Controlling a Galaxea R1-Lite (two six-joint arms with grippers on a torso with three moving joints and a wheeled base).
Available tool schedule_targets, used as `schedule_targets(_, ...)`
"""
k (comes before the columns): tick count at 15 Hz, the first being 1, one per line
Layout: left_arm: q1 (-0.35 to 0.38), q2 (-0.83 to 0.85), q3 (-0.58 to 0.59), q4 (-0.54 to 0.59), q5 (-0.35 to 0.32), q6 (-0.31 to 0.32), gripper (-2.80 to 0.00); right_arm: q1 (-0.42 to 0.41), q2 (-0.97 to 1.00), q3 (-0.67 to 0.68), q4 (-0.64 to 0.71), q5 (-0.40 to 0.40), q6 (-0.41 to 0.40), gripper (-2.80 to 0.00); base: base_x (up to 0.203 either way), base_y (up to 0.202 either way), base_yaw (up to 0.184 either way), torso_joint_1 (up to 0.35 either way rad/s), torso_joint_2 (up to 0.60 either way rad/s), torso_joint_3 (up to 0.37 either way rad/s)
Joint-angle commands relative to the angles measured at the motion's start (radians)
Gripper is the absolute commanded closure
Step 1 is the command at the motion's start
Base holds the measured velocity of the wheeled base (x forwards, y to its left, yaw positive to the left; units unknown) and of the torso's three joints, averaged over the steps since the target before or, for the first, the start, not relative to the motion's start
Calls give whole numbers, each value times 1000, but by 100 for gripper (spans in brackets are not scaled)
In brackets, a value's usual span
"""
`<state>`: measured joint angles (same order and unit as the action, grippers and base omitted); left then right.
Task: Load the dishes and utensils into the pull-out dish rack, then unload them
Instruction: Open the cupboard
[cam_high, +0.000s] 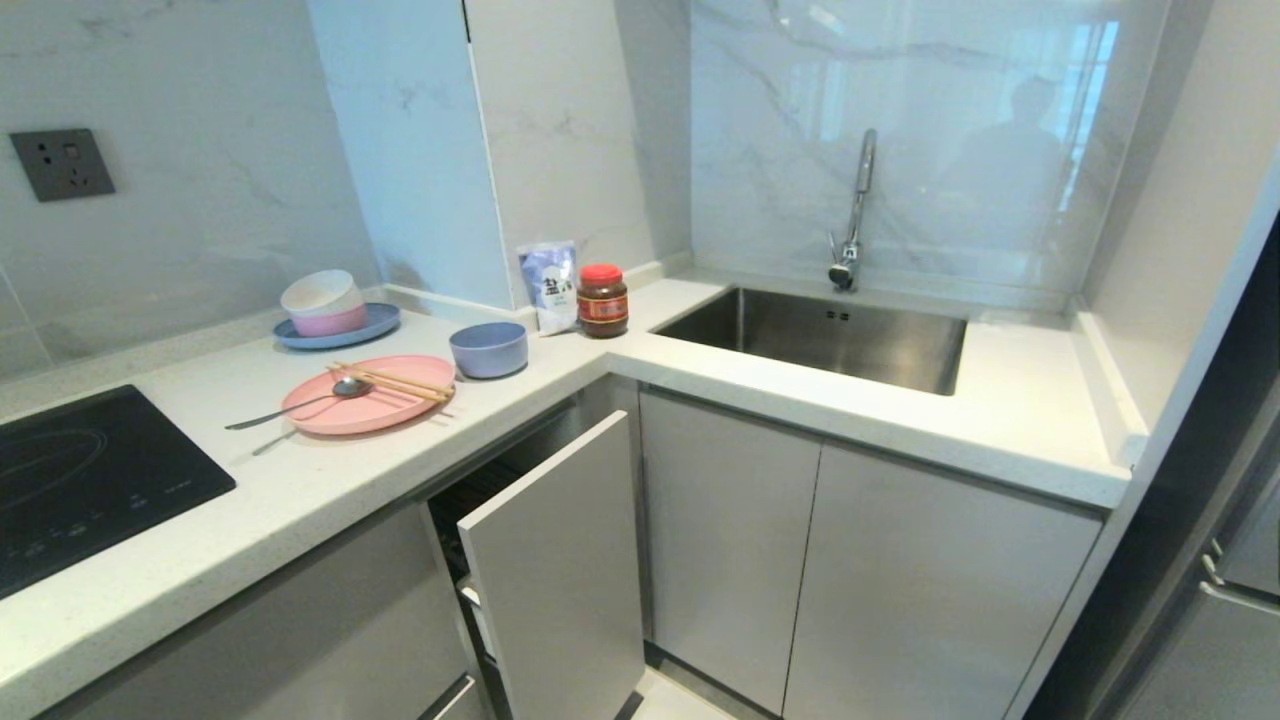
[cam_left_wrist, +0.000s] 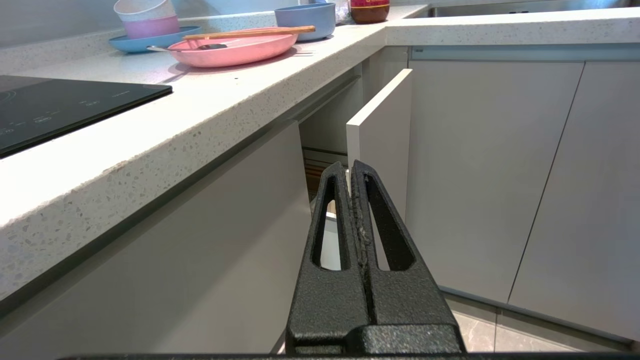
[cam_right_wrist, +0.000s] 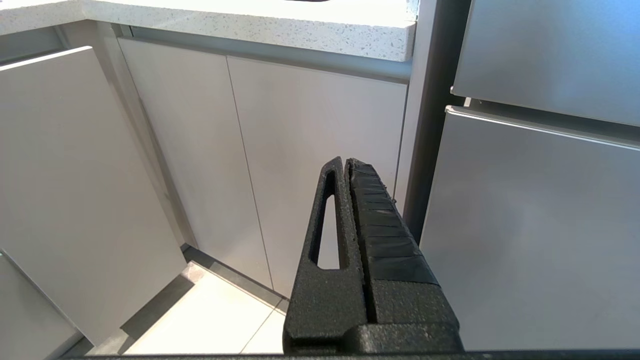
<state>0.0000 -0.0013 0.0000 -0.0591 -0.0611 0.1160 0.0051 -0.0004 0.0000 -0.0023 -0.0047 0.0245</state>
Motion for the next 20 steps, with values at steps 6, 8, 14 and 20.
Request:
schedule_targets(6,0,1,26,-1,0,-1,0,1,-4,2,-1,0,0,0,0,0,0,0,0,0)
schedule_targets(8,0,1,26,-1,0,-6,0,1,-4,2,-1,0,0,0,0,0,0,0,0,0)
schedule_targets(14,0,1,26,1,1,-20,0,1,-3,2,0,0,0,0,0,0,0,2,3,-158)
schedule_targets(20,0,1,26,2,15,-56,0,0,-4,2,-1,0,0,0,0,0,0,2,1,-199)
